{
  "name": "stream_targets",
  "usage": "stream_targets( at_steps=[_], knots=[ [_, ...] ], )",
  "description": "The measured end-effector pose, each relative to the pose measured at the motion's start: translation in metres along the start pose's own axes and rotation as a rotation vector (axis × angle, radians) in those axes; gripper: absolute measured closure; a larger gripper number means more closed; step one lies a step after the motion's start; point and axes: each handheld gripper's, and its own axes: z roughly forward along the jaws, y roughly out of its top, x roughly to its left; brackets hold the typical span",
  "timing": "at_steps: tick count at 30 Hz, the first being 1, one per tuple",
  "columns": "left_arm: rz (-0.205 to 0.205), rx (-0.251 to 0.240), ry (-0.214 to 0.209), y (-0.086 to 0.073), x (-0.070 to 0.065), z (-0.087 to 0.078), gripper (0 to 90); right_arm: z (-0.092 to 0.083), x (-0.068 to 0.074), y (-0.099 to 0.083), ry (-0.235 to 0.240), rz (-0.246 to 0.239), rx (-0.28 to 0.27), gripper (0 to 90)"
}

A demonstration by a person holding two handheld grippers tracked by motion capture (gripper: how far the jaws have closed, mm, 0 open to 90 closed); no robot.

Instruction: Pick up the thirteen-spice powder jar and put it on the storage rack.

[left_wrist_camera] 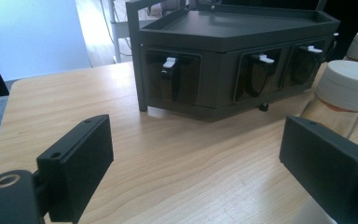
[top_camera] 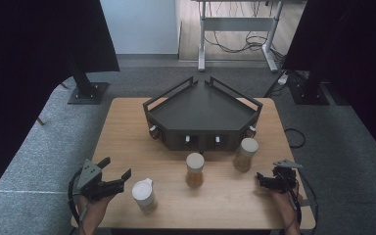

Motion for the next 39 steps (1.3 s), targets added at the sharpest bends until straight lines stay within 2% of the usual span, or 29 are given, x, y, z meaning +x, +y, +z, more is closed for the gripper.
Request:
stream_targets(
  at_steps=[14,21,24,39],
  knots=[
    [0.006,0.003,-0.025,-0.007,-0.014,-0.005,9.9,0.000,0.000,0.000,0.000,-0.001,0.000,8.5],
    [0.038,-0.009,-0.035,0.000,-0.024,-0.007,10.1,0.000,0.000,0.000,0.001,0.000,0.000,8.5],
    [0.034,-0.016,-0.049,0.002,-0.027,-0.008,10.1,0.000,0.000,0.000,0.000,0.000,0.000,8.5],
    [0.050,0.017,-0.075,-0.005,-0.042,-0.007,10.1,-0.001,0.000,-0.001,-0.001,0.003,0.000,8.6]
  ],
)
